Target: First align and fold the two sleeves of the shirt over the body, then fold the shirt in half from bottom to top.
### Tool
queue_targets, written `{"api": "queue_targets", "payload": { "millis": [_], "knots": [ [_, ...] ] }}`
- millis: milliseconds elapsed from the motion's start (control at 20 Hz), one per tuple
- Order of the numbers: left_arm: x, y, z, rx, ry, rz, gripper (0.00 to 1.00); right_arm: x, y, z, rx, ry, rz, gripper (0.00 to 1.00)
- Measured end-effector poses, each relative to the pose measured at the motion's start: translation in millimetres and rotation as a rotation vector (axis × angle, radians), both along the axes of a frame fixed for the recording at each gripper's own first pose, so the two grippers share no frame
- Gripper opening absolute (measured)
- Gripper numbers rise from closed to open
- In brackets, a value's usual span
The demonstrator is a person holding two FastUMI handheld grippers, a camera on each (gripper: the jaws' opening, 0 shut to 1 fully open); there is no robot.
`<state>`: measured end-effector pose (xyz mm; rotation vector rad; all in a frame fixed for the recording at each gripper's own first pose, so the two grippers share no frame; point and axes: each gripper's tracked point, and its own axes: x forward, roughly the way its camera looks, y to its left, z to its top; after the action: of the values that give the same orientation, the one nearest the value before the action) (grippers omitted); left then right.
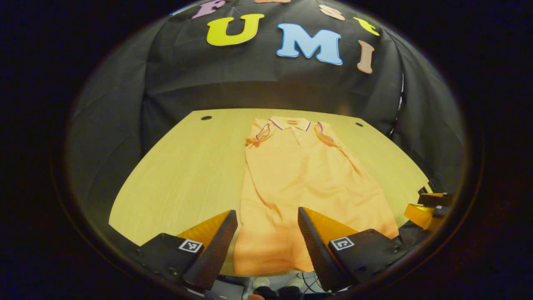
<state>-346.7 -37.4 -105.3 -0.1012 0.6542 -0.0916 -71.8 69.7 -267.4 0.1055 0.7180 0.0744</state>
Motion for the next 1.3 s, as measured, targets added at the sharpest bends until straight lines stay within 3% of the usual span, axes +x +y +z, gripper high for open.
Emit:
{"api": "queue_targets", "payload": {
  "millis": [500,1100,1150,1200,1300],
  "knots": [
    [-45.8,2.6,-49.9,0.010,0.100,-0.076,0.95,-8.9,16.2,-46.1,0.002,0.126,-0.001,0.93],
    [-50.5,-2.4,-72.3,0.103,0.100,-0.122,0.95,-18.6,24.8,-63.9,0.008,0.146,0.015,0.93],
    [-49.4,-5.6,-70.3,0.093,0.096,-0.126,0.95,-17.5,22.7,-62.9,0.013,0.142,0.006,0.85],
    [-49.7,-5.8,-72.8,0.094,0.096,-0.117,0.82,-18.4,22.0,-64.8,0.015,0.145,0.001,0.71],
    [-50.5,-8.0,-73.0,0.091,0.094,-0.118,0.72,-17.7,20.2,-65.5,0.032,0.149,-0.023,0.50]
  ]
}}
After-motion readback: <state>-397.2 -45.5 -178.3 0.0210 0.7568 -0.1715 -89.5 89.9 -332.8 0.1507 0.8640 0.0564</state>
